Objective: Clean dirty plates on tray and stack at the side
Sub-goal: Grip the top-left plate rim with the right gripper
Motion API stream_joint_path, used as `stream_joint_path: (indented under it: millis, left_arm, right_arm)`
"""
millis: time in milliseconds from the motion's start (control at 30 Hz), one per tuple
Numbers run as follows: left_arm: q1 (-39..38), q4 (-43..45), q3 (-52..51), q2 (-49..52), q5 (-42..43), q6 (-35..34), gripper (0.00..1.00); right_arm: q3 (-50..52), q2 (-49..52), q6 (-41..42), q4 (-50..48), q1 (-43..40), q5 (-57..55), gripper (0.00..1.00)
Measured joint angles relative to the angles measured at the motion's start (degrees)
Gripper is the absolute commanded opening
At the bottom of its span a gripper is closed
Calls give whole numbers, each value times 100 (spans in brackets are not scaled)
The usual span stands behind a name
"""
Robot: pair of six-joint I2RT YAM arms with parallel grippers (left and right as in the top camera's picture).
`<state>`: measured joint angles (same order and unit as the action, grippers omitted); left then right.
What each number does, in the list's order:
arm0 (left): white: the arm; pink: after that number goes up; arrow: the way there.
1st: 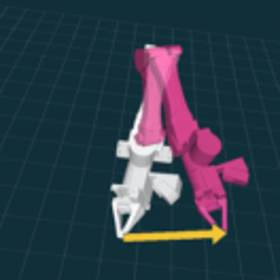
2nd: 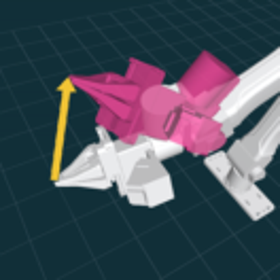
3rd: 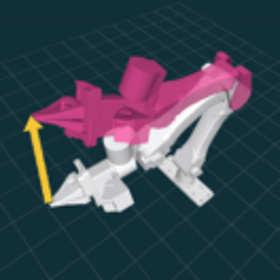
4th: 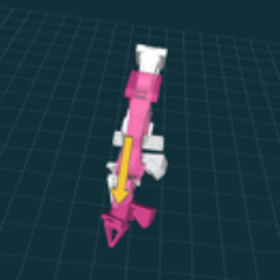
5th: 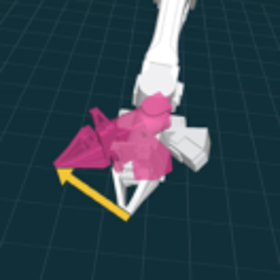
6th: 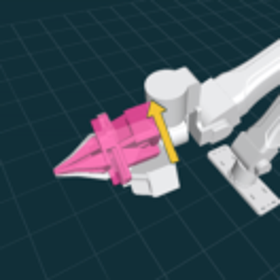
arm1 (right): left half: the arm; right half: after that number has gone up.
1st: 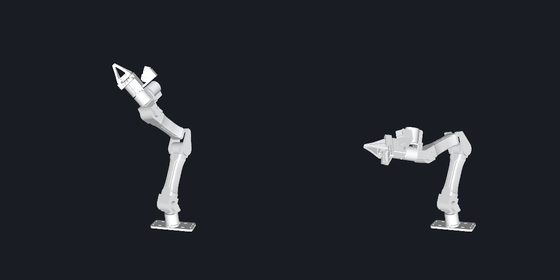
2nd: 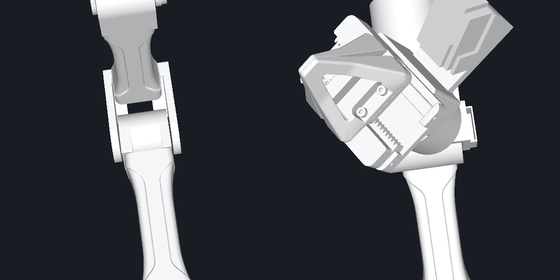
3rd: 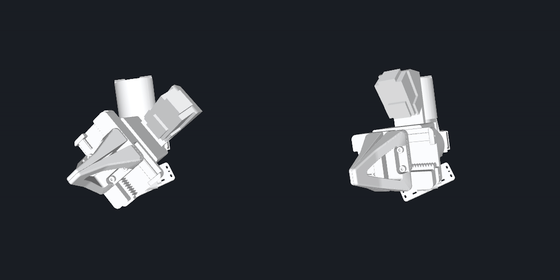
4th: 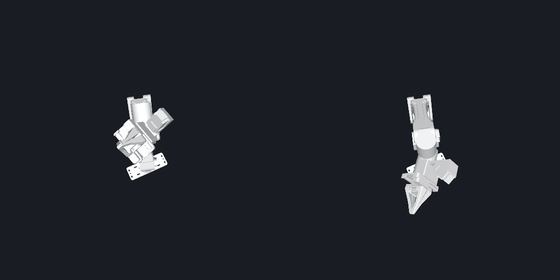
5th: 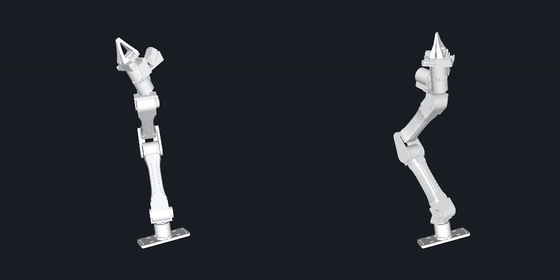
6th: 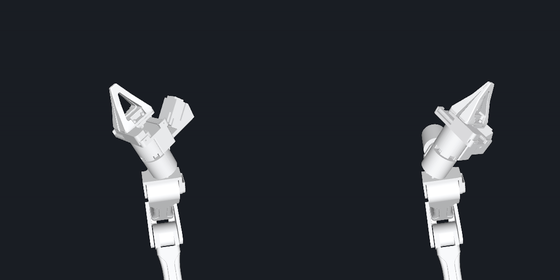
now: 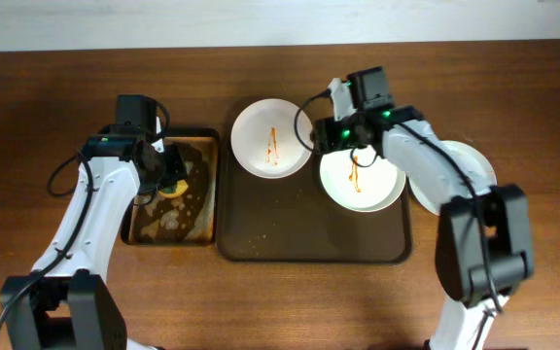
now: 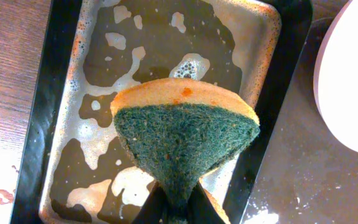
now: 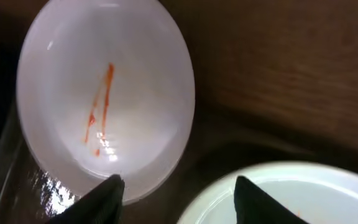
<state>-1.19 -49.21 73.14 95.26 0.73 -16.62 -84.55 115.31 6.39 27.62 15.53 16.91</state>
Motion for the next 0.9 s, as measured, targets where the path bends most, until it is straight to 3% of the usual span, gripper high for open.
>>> stream_joint_path:
  millis: [167, 300, 400, 533, 733, 900]
  left_arm:
    - [0, -4, 0, 0, 0, 0, 0]
    - [0, -4, 0, 0, 50, 0, 0]
    - [0, -4, 0, 0, 81, 0, 0]
    - [0, -7, 0, 0, 83, 0, 0]
    - [-90, 85, 0, 0, 520, 0, 0]
    - [-909, 328, 0, 107, 1158, -26, 0]
  right_arm:
    - [-2, 535, 420, -236, 186, 4, 43]
    - [-4, 595, 730, -240, 437, -44, 14]
    - [-4, 595, 962, -249, 444, -87, 4]
    - [-15, 601, 1016, 247, 444, -103, 4]
    - [-133, 601, 1029, 2022, 470, 50, 4]
    - [-146, 599, 1032, 2404, 553, 118, 4]
